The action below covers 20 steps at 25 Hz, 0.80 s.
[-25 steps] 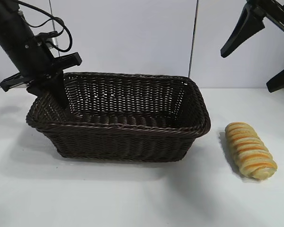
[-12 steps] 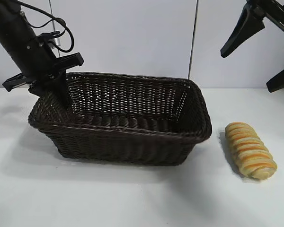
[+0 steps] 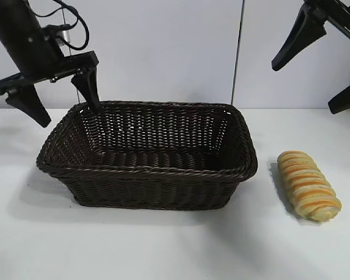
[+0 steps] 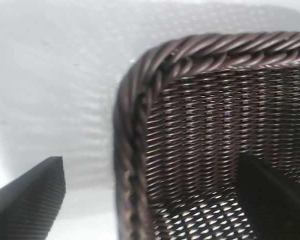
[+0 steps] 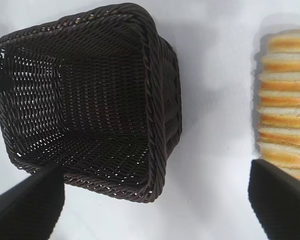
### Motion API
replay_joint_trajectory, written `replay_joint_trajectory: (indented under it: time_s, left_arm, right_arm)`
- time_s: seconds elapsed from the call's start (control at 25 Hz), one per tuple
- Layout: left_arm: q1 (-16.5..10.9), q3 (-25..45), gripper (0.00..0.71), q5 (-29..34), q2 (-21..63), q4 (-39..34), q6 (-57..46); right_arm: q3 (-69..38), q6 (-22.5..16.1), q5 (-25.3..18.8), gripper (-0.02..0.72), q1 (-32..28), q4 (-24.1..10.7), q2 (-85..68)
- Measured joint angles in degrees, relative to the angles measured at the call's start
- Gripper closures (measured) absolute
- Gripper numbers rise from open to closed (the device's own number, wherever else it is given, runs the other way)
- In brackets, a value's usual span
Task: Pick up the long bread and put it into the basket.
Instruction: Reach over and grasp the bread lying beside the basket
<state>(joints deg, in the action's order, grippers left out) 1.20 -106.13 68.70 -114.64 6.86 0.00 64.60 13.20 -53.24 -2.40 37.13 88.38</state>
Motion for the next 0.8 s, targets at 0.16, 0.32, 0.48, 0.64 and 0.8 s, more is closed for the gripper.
replay_joint_trajectory:
  time_s: [0.16, 0.32, 0.48, 0.64, 0.8]
  left_arm:
    - [-10.28, -0.07, 0.032, 1.04, 3.49, -2.35, 0.42]
    - [-20.31, -0.07, 0.032, 1.86, 6.11, -2.37, 0.92]
    - [-24.78, -0.07, 0.032, 2.04, 9.56, 2.79, 4.94]
    - [-24.85, -0.07, 0.032, 2.04, 15.46, 6.96, 9.49]
    - [-24.85, -0.07, 0.032, 2.04, 24.55, 7.46, 11.34]
  right_arm:
    - [0.00, 0.00, -0.04, 0.009, 0.00, 0.00, 0.00]
    - [0.00, 0.06, -0.13, 0.009, 0.00, 0.00, 0.00]
    - [0.00, 0.06, -0.18, 0.009, 0.00, 0.00, 0.00]
    - [0.00, 0.11, -0.36, 0.009, 0.00, 0.00, 0.00]
    - [0.00, 0.59, -0.68, 0.009, 0.00, 0.00, 0.00]
